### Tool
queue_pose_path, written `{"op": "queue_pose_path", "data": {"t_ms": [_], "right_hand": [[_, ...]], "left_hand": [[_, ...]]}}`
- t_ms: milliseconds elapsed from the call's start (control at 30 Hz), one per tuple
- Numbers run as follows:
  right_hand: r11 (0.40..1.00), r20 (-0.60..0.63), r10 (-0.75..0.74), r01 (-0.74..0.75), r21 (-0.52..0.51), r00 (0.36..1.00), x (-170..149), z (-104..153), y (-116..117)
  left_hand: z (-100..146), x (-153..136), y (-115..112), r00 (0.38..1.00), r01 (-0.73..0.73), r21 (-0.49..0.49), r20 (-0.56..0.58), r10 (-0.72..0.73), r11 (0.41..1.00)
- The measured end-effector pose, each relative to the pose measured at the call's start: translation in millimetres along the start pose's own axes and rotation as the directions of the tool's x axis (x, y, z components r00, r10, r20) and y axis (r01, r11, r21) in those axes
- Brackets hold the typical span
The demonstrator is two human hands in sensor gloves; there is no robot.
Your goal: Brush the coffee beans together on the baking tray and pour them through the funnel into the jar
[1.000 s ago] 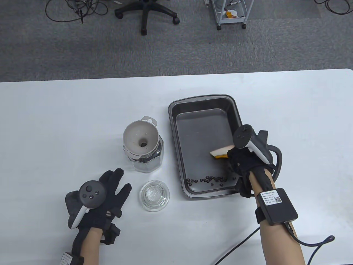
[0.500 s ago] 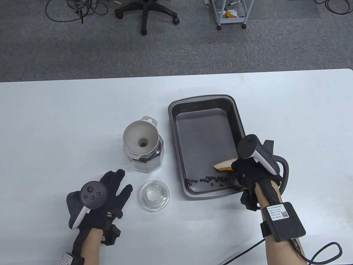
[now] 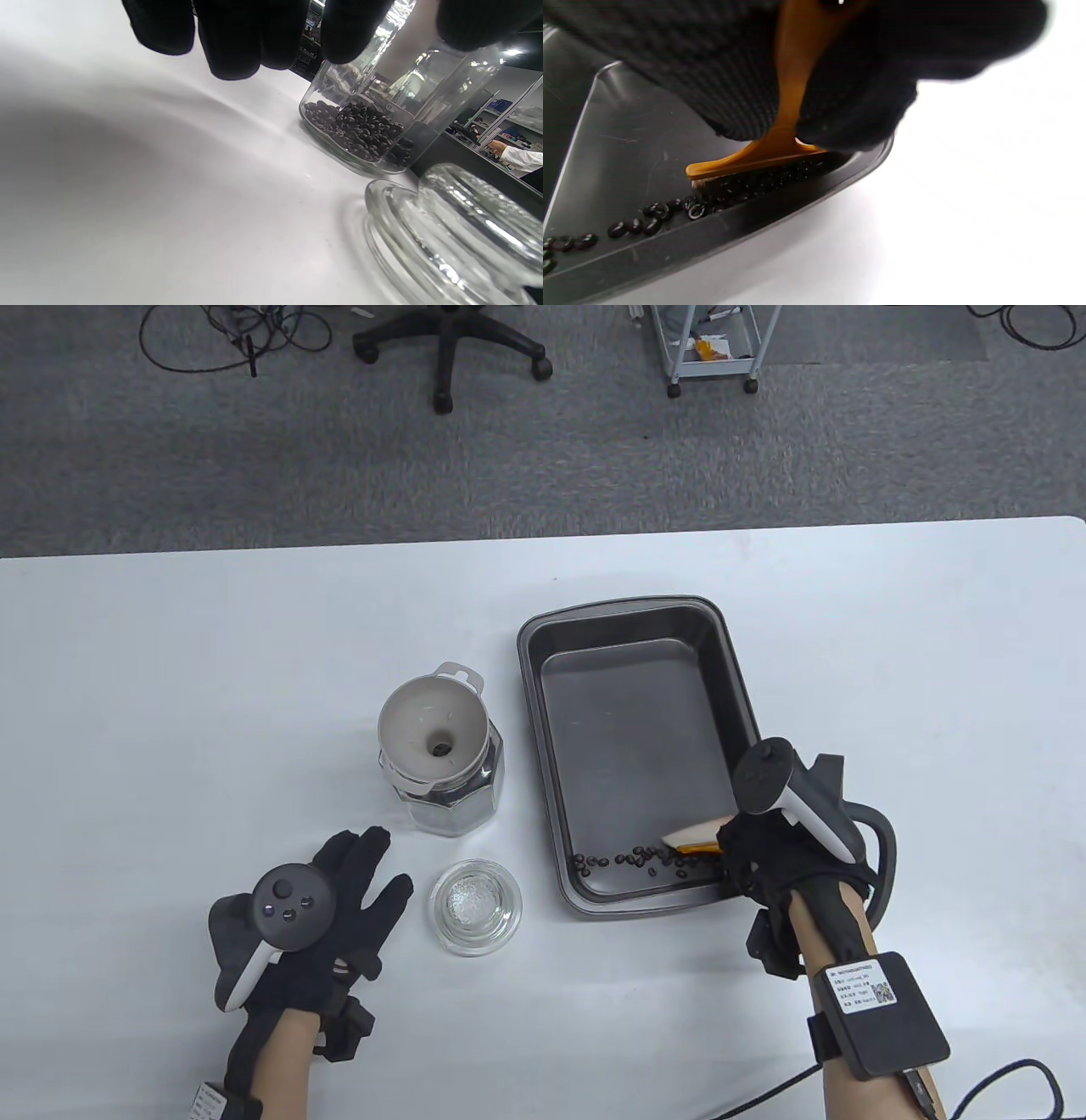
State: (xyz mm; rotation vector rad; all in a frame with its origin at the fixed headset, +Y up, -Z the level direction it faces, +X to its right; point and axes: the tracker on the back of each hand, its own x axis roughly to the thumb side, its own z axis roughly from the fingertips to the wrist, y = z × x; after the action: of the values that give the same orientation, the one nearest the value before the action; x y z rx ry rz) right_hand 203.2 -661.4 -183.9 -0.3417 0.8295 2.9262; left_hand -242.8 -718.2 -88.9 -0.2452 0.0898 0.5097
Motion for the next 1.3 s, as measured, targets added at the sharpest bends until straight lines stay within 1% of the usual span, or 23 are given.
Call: {"op": "queue_pose_path", "data": {"t_ms": [33,133,300,467,667,967,1300], "right_hand": [[1.0,0.003,-0.001,0.002,-0.006,1.0,-0.1,1.5,-1.9],[0.996,0.006,0.005,-0.005,-0.086,1.0,1.5,6.9,-9.0],[0.994,-0.008,0.046,-0.047,-0.096,0.999,9.2,8.2,-6.7],[0.994,-0.036,0.087,-0.089,-0.062,0.996,18.6,4.5,0.8],[0.996,-0.055,0.088,-0.088,0.004,0.995,21.5,1.7,-2.9],[0.995,-0.034,0.082,-0.079,0.063,0.996,25.2,-0.2,-5.9],[0.988,0.001,0.109,-0.108,0.109,0.994,43.0,4.8,-4.4]], "left_hand": [[0.0,0.1,-0.1,1.0,-0.001,0.0,0.001,0.001,1.0],[-0.4,0.9,-0.8,1.0,0.002,-0.002,0.004,-0.002,1.0],[-0.8,1.0,-1.2,1.0,0.005,-0.004,0.006,-0.005,1.0],[-0.4,0.9,-1.1,1.0,0.005,-0.004,0.005,-0.005,1.0],[-0.2,1.3,-1.3,1.0,0.006,0.003,0.013,-0.006,1.0],[-1.3,2.0,-2.1,1.0,0.001,-0.001,0.02,-0.001,1.0],[-1.2,2.5,-2.7,1.0,0.005,-0.004,0.019,-0.005,1.0]]}}
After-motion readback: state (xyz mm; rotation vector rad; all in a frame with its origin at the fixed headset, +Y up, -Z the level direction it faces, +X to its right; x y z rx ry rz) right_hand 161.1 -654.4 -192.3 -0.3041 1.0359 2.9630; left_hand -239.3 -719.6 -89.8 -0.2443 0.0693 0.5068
